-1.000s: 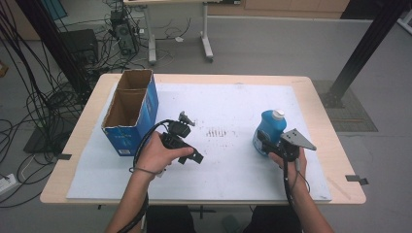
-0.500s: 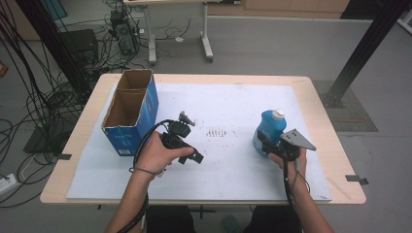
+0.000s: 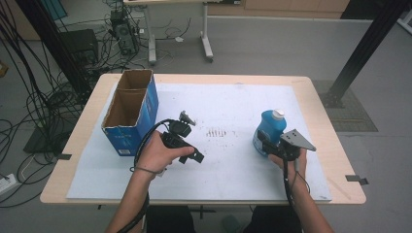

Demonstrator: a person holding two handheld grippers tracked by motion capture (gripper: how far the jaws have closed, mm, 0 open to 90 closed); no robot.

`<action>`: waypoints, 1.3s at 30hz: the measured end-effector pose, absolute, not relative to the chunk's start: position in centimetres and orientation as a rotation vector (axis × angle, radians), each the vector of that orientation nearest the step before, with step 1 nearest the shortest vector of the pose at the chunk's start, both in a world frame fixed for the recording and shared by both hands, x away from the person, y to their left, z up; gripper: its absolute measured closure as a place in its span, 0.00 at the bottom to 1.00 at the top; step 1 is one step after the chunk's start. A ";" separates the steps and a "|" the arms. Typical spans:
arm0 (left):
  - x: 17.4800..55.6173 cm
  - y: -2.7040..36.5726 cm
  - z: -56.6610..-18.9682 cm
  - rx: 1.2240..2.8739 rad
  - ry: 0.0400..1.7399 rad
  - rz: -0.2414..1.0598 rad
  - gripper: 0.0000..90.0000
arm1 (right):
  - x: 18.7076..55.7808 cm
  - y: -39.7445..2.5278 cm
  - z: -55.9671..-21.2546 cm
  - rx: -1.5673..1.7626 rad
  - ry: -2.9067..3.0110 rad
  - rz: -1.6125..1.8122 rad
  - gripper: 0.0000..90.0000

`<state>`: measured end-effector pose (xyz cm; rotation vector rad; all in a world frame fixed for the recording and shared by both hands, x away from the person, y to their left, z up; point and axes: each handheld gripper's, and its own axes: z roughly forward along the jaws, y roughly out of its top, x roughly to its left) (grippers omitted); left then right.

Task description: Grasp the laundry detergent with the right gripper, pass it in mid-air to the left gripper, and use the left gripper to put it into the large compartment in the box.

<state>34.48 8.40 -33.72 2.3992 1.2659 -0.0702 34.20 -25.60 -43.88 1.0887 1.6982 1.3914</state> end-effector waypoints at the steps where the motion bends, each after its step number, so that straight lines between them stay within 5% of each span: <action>1: 34.5 8.4 -33.7 2.402 1.265 -0.069 0.14 | 34.2 -25.6 -43.9 1.088 1.698 1.391 0.49; 39: 34.4 8.2 -33.6 2.401 1.263 -0.064 0.14 | 34.1 -25.5 -44.0 1.088 1.686 1.391 0.49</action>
